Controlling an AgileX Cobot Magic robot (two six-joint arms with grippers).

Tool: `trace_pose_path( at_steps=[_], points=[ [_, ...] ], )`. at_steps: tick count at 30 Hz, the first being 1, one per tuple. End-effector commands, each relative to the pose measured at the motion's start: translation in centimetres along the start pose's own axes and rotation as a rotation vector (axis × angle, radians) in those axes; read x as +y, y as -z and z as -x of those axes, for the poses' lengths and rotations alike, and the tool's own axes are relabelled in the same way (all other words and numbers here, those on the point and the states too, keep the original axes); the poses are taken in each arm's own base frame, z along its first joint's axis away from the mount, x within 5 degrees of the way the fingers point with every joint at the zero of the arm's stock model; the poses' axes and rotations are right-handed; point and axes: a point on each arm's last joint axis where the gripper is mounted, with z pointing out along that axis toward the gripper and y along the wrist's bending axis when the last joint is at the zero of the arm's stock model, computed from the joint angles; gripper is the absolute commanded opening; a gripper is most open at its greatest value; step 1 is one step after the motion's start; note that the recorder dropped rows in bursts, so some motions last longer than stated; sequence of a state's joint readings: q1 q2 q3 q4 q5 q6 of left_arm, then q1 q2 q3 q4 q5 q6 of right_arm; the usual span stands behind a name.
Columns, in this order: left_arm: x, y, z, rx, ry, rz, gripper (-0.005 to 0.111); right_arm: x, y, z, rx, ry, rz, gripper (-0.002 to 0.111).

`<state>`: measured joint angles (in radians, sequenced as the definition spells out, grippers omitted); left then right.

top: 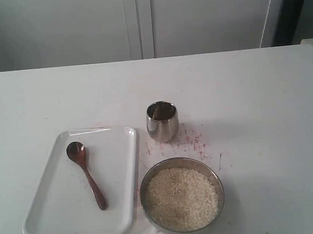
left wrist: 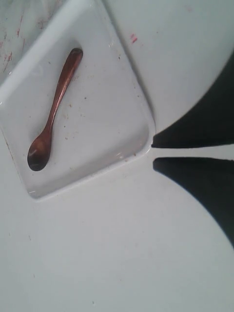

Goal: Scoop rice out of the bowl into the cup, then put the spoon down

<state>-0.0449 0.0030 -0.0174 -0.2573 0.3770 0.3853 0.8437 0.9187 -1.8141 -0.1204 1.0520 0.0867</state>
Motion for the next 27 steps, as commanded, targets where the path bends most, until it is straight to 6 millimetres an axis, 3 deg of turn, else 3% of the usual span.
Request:
trace_pose_path(
  at_steps=[1, 11, 27],
  points=[
    [-0.1, 0.0, -0.2, 0.005, 0.007, -0.003, 0.014, -0.5, 3.2, -0.8, -0.009, 0.016, -0.012, 0.000],
    [-0.1, 0.0, -0.2, 0.005, 0.007, -0.003, 0.014, -1.2, 9.4, -2.7, -0.092, 0.029, -0.013, 0.000],
    [-0.1, 0.0, -0.2, 0.005, 0.007, -0.003, 0.014, -2.0, 15.4, -7.9, -0.151, 0.020, -0.013, 0.000]
  ],
)
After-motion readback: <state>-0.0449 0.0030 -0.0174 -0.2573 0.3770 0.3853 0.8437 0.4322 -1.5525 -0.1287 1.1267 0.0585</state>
